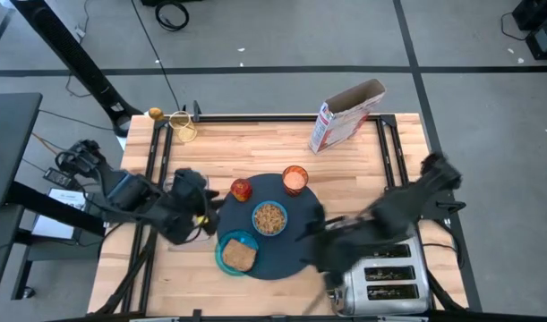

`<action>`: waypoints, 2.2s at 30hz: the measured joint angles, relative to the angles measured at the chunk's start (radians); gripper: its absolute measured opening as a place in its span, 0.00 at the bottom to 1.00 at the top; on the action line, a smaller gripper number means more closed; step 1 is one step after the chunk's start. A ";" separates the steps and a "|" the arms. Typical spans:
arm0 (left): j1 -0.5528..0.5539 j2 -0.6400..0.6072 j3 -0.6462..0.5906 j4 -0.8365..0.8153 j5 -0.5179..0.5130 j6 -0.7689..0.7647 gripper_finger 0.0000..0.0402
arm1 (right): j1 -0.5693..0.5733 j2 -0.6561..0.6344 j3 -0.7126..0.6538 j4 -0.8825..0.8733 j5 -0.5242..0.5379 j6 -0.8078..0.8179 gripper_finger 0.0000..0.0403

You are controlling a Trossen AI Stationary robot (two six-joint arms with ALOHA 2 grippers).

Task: Arrange a breakfast setting
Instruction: Put the gold spoon on top of the dark blue placemat beside the blue bowl

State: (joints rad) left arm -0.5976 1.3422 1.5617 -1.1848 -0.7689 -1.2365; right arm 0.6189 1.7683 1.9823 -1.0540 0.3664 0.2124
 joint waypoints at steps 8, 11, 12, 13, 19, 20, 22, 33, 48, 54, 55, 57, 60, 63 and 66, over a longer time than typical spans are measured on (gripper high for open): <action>0.224 -0.001 -0.115 -0.025 -0.141 -0.249 0.47 | 0.110 -0.213 0.001 -0.005 0.204 0.148 0.52; 0.347 -0.008 -0.161 -0.113 -0.174 -0.376 0.52 | 0.127 -0.273 0.001 -0.023 0.209 0.149 0.52; 0.396 -0.009 -0.169 -0.145 -0.176 -0.404 0.53 | 0.129 -0.291 0.001 -0.033 0.209 0.143 0.52; 0.448 -0.009 -0.178 -0.168 -0.178 -0.413 0.54 | 0.129 -0.309 0.001 -0.043 0.209 0.131 0.52; 0.745 -0.001 -0.187 -0.081 -0.103 -0.200 0.51 | 0.088 -0.412 0.001 -0.098 0.220 0.005 0.52; 0.792 -0.001 -0.187 -0.058 -0.066 -0.145 0.50 | 0.074 -0.428 0.000 -0.104 0.222 -0.016 0.52; 0.896 0.000 -0.178 -0.054 0.049 -0.057 0.48 | 0.035 -0.468 0.000 -0.109 0.224 -0.059 0.52; 1.420 -0.001 -0.160 -0.010 0.607 0.432 0.45 | -0.120 -0.677 0.000 -0.248 0.190 -0.144 0.52; 1.650 0.234 0.003 0.126 0.811 0.731 0.43 | -0.210 -0.712 -0.056 -0.296 0.250 -0.133 0.52; 1.720 0.414 0.246 -0.059 0.812 0.954 0.43 | -0.245 -0.711 -0.148 -0.295 0.263 -0.078 0.52; 1.733 0.438 0.286 -0.096 0.811 0.993 0.43 | -0.250 -0.711 -0.164 -0.295 0.264 -0.068 0.52; 1.759 0.480 0.352 -0.167 0.811 1.084 0.43 | -0.262 -0.714 -0.196 -0.295 0.269 -0.040 0.52; 1.783 0.535 0.402 -0.268 0.780 1.240 0.43 | -0.275 -0.718 -0.242 -0.293 0.267 0.006 0.52; 1.789 0.556 0.392 -0.318 0.716 1.412 0.43 | -0.276 -0.717 -0.279 -0.294 0.263 0.058 0.52; 1.783 0.576 0.373 -0.352 0.662 1.605 0.43 | -0.275 -0.717 -0.296 -0.292 0.238 0.101 0.52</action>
State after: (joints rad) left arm 1.1852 1.9185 1.9346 -1.5366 -0.1064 0.3686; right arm 0.3435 1.0515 1.6865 -1.3464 0.6044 0.3139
